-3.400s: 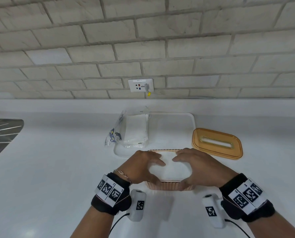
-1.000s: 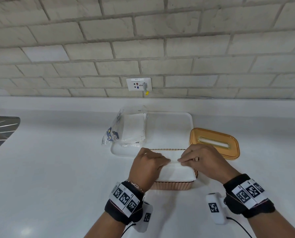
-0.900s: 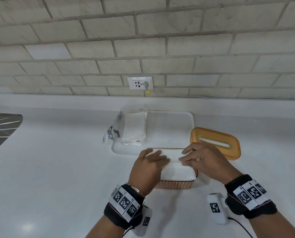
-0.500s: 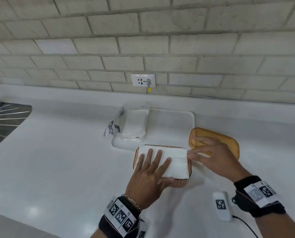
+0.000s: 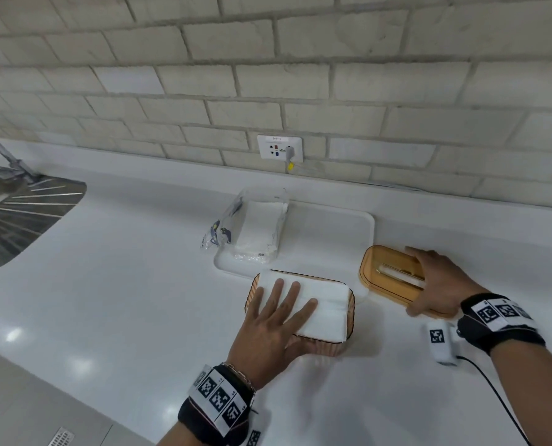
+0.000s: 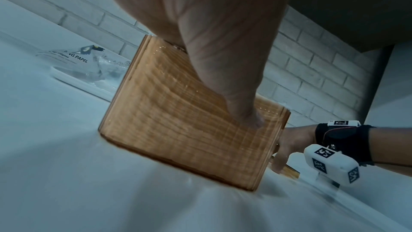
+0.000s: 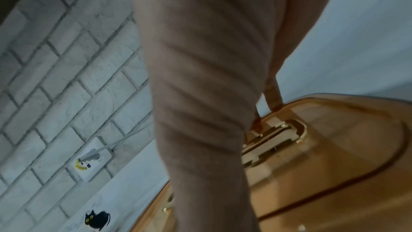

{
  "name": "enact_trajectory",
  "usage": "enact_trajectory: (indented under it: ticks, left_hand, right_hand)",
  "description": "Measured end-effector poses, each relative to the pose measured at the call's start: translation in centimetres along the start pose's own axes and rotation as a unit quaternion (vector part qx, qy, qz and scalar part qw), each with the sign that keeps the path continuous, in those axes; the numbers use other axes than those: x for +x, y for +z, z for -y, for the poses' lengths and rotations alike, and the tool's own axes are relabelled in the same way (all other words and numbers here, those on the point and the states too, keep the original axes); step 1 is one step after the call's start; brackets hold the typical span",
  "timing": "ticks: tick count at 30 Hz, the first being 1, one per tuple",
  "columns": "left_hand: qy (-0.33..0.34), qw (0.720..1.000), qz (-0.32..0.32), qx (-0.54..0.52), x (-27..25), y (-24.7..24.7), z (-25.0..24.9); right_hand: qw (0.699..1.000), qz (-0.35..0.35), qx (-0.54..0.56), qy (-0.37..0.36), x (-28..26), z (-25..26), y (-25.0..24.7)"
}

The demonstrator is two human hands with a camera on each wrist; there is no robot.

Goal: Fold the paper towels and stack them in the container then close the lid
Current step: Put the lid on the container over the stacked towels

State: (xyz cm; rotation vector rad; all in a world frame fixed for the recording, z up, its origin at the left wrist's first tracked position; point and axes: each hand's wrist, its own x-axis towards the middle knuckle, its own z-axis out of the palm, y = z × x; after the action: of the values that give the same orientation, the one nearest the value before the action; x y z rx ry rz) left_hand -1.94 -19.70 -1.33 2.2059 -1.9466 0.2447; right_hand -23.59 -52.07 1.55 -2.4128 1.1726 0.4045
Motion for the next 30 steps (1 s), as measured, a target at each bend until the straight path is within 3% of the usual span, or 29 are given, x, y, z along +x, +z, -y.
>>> enact_trajectory:
  ticks: [4,7,9,15,30]
  left_hand:
    - [0.004,1.0,-0.002,-0.003,0.1,0.1,0.2]
    - [0.003,1.0,0.0,-0.008,0.1,0.3,0.3]
    - [0.0,1.0,-0.002,-0.013,0.1,0.4,0.3]
    - [0.013,1.0,-0.01,-0.022,0.1,0.3,0.3]
    - [0.005,0.995,-0.053,-0.086,-1.1,-0.7,2.3]
  right_hand:
    - [0.997,-0.023,0.074,-0.015,-3.1,0.3,-1.1]
    - [0.976,-0.039,0.198,-0.086,-7.3,3.1,-1.7]
    - [0.964,-0.04,0.221,-0.141,-9.9,6.1,-1.2]
    - [0.965,-0.054,0.172,-0.191,-10.6,13.4,1.8]
    - [0.976,-0.046,0.066,-0.204,-8.7,18.3,2.0]
